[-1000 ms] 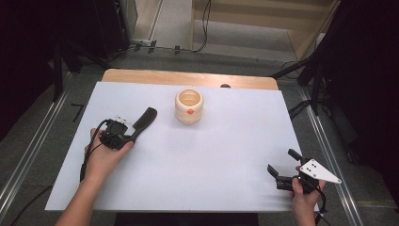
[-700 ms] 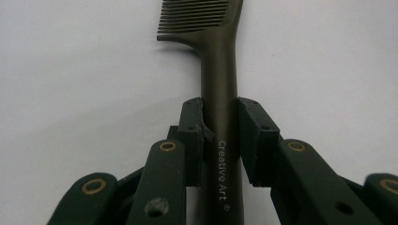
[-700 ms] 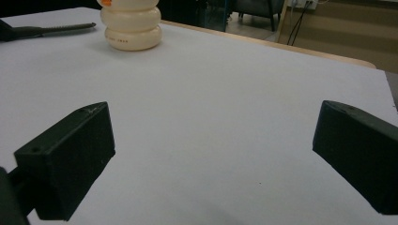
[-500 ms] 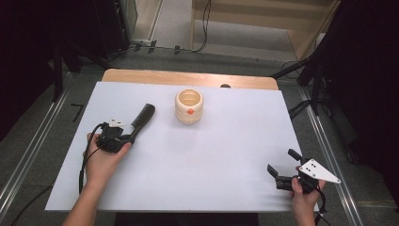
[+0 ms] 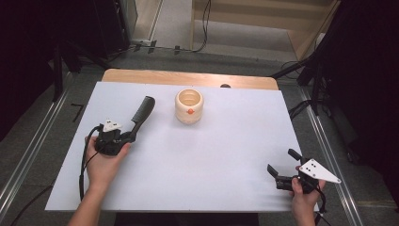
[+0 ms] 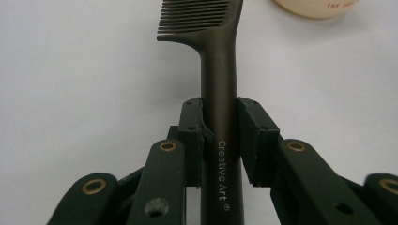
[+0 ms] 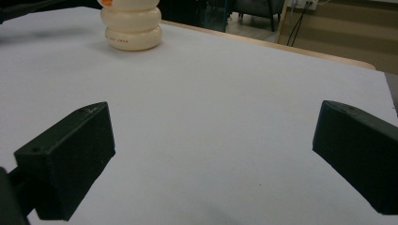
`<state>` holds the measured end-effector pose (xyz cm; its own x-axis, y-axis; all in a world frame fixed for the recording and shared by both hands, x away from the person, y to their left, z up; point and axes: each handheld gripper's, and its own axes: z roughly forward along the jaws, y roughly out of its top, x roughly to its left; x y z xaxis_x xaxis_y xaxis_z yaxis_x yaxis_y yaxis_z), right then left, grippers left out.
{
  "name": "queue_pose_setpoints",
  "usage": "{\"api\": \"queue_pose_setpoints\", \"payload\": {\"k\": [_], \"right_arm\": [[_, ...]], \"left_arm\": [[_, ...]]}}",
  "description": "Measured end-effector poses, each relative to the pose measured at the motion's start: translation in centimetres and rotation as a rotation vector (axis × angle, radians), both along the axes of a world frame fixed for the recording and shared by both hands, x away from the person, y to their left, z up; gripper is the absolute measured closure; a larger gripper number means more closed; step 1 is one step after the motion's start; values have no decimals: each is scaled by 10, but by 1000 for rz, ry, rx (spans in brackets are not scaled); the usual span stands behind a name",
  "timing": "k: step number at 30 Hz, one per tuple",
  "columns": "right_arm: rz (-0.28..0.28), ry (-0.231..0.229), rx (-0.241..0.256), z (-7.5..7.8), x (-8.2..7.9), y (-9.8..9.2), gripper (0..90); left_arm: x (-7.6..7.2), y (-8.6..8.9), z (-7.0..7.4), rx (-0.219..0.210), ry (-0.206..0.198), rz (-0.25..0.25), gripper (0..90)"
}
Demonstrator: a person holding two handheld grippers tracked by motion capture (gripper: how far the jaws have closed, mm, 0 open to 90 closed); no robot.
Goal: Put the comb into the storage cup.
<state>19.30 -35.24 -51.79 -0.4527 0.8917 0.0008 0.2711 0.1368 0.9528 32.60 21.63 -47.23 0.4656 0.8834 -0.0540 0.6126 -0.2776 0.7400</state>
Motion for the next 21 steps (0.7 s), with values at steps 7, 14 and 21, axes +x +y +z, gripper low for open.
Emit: {"api": "queue_pose_setpoints", "payload": {"k": [7,14,21], "right_arm": [[-4,2,5,3,-1,0,0],[19,-2,38,15,1,7,0],[54,14,58,30,7,22,0]], "left_arm": [[-8,-8,4,-25,-40,-11,720],[-15,-15,9,-72,-79,-32,720],[-20,-20,14,-111,-106,-55,720]]}}
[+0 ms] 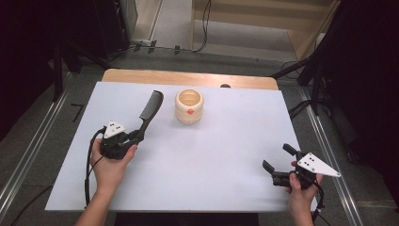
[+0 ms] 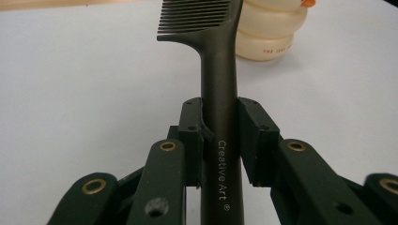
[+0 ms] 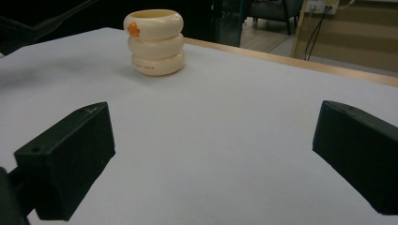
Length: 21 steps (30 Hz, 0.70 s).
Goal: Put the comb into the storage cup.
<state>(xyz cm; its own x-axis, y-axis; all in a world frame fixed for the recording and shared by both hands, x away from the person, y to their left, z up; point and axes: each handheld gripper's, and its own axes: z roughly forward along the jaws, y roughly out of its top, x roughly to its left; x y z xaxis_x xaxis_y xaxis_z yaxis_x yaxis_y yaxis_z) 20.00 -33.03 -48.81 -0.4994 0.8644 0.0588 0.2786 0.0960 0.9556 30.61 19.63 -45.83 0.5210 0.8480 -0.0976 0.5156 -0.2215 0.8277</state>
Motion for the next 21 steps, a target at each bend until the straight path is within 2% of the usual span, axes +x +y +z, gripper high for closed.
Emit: {"api": "queue_pose_setpoints", "payload": {"k": [6,13,21], "right_arm": [[62,16,-13,11,9,22,0],[105,15,8,22,22,43,0],[138,13,37,33,40,66,0]], "left_arm": [[-4,-6,3,-16,-32,-21,720],[-6,-12,2,-26,-22,-38,720],[-8,-15,2,-38,-34,-46,720]]}}
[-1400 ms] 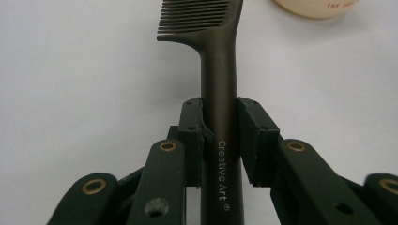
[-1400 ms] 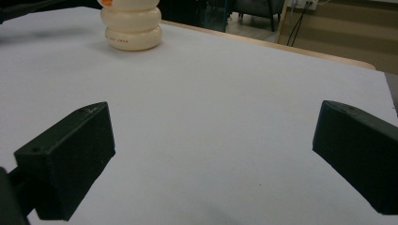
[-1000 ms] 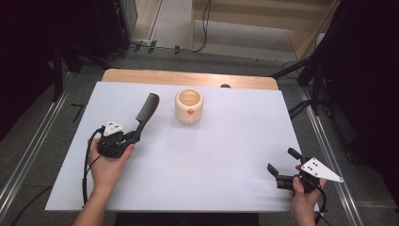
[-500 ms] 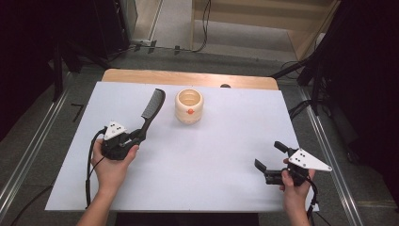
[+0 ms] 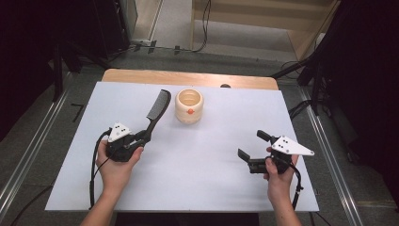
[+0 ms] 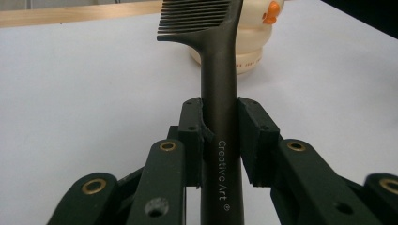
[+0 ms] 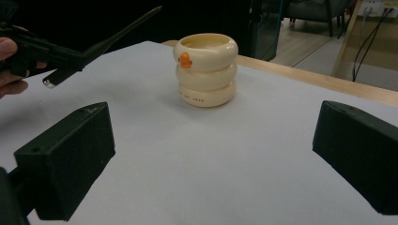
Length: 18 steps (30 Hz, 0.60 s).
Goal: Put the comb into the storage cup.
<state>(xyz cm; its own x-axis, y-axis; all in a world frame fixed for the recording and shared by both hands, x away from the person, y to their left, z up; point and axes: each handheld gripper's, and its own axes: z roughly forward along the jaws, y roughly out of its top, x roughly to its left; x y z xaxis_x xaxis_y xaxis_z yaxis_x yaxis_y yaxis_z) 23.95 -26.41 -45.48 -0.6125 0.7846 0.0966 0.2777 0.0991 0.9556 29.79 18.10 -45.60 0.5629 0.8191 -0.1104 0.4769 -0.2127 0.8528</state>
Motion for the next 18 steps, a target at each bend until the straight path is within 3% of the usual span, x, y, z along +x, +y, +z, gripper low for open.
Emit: {"api": "queue_pose_setpoints", "payload": {"k": [7,18], "right_arm": [[26,7,1,6,9,17,0],[23,42,13,12,23,38,0]], "left_arm": [[-3,-4,2,-21,-14,-16,720],[-11,-17,5,-28,-48,-54,720]]}}
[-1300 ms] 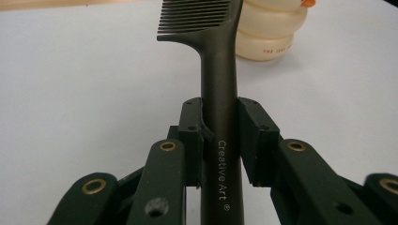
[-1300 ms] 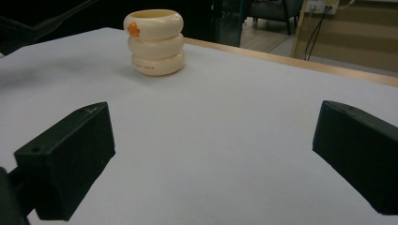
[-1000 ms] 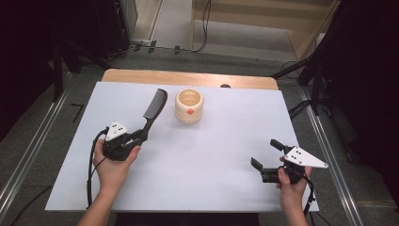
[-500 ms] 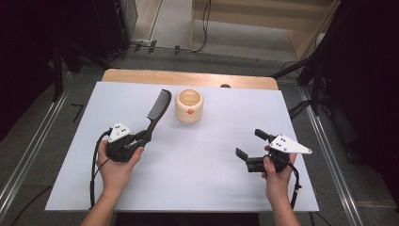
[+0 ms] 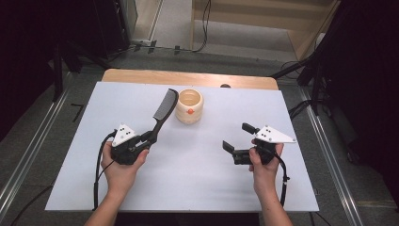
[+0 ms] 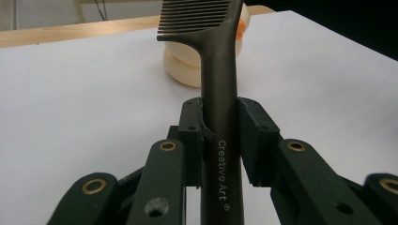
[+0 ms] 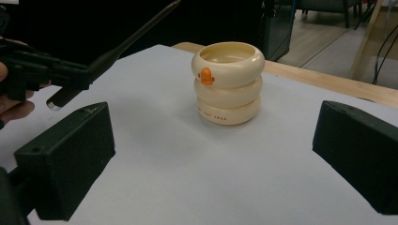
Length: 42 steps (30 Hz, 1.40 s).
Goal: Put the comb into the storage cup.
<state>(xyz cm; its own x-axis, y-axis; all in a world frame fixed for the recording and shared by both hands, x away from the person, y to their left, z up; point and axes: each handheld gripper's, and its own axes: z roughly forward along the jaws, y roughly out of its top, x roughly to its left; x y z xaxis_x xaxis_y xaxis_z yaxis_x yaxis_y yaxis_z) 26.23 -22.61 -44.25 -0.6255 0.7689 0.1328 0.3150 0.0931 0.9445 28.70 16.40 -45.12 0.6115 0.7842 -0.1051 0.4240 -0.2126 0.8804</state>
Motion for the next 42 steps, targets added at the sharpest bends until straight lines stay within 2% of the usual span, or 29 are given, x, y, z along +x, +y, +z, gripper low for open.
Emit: {"api": "queue_pose_setpoints", "payload": {"k": [7,12,15,19,24,28,33,42], "right_arm": [[23,17,7,1,4,11,0],[40,71,49,-4,5,18,0],[49,87,46,-6,7,23,0],[63,114,73,-9,8,27,0],[82,116,91,-11,8,31,0],[81,124,110,-10,8,33,0],[82,136,116,-11,9,33,0],[85,160,149,-12,10,35,0]], "left_arm": [[-5,-12,-2,19,-19,-34,720],[-9,-20,-4,25,-32,-56,720],[-12,-25,-6,30,-40,-69,720],[-16,-31,-8,40,-52,-88,720],[-21,-40,-11,64,-71,-110,720],[-24,-46,-12,66,-76,-130,720],[-29,-51,-15,79,-109,-159,720],[-34,-60,-18,81,-124,-190,720]]}}
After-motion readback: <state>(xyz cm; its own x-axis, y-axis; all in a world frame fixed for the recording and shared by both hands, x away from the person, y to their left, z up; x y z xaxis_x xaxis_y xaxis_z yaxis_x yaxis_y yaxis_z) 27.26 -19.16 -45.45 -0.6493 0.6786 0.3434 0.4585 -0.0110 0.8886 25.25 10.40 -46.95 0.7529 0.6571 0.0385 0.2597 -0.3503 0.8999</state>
